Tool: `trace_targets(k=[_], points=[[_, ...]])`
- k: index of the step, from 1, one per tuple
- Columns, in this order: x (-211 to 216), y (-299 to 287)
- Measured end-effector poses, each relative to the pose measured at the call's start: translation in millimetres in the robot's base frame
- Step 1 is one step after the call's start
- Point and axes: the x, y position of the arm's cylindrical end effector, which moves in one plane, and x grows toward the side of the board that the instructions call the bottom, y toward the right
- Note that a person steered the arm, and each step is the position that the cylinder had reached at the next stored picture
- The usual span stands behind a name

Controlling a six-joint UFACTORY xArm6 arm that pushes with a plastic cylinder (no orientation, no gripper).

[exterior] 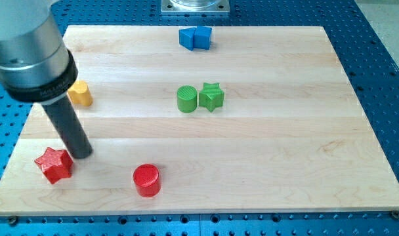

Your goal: Slide the red circle to the right of the red star

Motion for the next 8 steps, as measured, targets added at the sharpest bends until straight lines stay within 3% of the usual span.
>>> trace_targets(k=[1,2,4,5,6,8], points=[[4.9,-24.4],[7.7,3.8],[-0.4,187.5],[38.7,216.5],[60.6,164.1],[60.5,10.0]])
